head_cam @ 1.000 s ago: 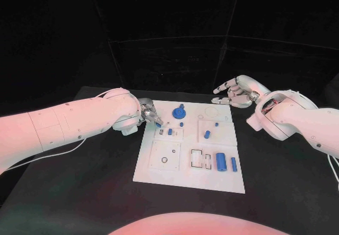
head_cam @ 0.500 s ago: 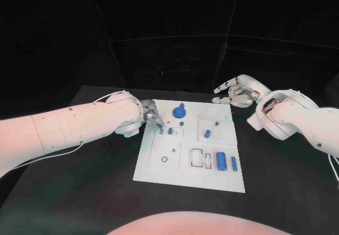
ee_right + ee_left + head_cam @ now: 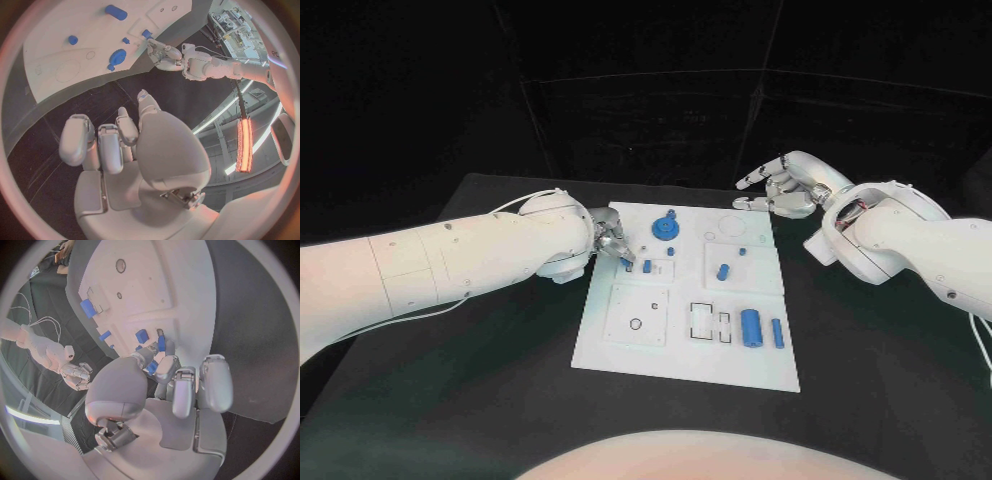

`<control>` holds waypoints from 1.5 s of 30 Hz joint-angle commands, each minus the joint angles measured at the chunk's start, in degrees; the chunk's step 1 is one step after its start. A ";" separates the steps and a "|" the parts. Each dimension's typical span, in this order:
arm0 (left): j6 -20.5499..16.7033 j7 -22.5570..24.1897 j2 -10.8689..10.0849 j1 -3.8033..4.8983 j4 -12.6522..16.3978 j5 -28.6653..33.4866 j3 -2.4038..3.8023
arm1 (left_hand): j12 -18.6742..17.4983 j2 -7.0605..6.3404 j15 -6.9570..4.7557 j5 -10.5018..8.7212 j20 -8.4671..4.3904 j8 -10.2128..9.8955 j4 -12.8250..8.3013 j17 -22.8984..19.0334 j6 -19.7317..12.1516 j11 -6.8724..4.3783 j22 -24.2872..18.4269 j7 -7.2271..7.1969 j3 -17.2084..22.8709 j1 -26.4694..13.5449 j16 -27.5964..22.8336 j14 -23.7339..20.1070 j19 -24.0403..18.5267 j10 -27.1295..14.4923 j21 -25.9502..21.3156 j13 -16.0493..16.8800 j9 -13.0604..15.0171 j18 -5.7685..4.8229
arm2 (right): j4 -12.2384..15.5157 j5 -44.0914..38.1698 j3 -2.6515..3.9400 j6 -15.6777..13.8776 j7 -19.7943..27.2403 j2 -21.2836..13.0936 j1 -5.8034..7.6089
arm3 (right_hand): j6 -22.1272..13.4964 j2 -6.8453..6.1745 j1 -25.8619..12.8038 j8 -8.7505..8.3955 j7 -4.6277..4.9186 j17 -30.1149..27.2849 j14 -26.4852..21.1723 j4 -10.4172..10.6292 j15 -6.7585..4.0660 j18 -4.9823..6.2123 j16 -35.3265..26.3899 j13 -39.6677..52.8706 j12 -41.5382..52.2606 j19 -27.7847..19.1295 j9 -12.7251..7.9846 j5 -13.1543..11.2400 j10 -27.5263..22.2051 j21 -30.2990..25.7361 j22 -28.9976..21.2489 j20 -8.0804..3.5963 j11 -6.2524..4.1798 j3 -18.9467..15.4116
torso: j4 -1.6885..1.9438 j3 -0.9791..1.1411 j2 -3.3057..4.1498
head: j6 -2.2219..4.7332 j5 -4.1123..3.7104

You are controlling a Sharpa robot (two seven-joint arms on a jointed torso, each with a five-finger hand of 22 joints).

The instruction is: Assemble the parts on the task board

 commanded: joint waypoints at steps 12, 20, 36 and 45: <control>2.26 -0.96 -0.03 -0.18 0.98 -0.73 -0.26 | 0.08 0.34 -0.15 0.36 -0.29 0.32 -4.23 15.09 -0.18 -0.10 0.79 -0.37 4.80 -0.02 0.18 5.96 0.84 0.41 0.28 -0.11 0.18 -0.41 | -0.08 0.12 0.03 0.37 0.37 0.10 0.09 | -0.57 0.43 -0.26 0.36 0.00 3.99 3.38 0.05 -0.04 0.41 -0.22 0.00 -0.20 -0.36 -0.01 -0.01 -0.24 -0.28 -0.04 -0.09 0.03 -0.27 | 0.07 -0.02 -0.02 | -0.20 0.04; 2.71 -1.23 -0.07 -0.20 1.31 -0.73 -0.37 | 0.08 0.34 -0.15 0.36 -0.29 0.32 -4.23 15.09 -0.18 -0.10 0.79 -0.37 4.80 -0.02 0.18 5.96 0.84 0.41 0.28 -0.11 0.18 -0.41 | -0.20 0.12 0.03 0.49 0.41 0.22 0.08 | -0.60 0.51 -0.34 0.43 -0.01 3.99 3.38 0.26 -0.04 0.40 -0.24 0.01 -0.17 -0.34 -0.01 -0.03 -0.21 -0.28 -0.01 -0.09 0.03 -0.47 | 0.01 0.01 0.00 | -0.27 0.19; 3.61 -1.37 -0.06 -0.20 1.35 -0.72 -0.41 | 0.11 0.21 -0.17 0.35 -0.30 0.50 -4.15 15.09 -0.22 -0.13 0.79 -0.40 4.98 -0.16 0.18 5.96 0.83 0.43 0.26 -0.09 0.30 -0.41 | -0.32 0.13 0.03 0.61 0.46 0.32 0.07 | -0.60 0.51 -0.34 0.43 -0.01 3.99 3.38 0.26 -0.04 0.40 -0.24 0.01 -0.17 -0.34 -0.01 -0.03 -0.21 -0.28 -0.01 -0.09 0.03 -0.47 | -0.02 0.02 -0.01 | -0.43 0.30; 4.23 -0.75 0.43 -0.19 0.56 -0.65 -0.42 | 0.12 -0.96 -0.23 0.23 -0.38 1.52 -1.48 15.09 0.19 -0.21 0.68 -0.61 3.27 -3.65 0.18 5.96 0.75 0.45 0.03 -0.23 0.85 -0.38 | -0.41 0.28 0.03 0.63 0.47 0.39 0.07 | -0.60 0.51 -0.34 0.43 -0.01 3.99 3.38 0.26 -0.04 0.40 -0.24 0.01 -0.17 -0.34 -0.01 -0.03 -0.21 -0.28 -0.01 -0.09 0.03 -0.47 | -0.01 0.05 0.00 | -0.45 0.26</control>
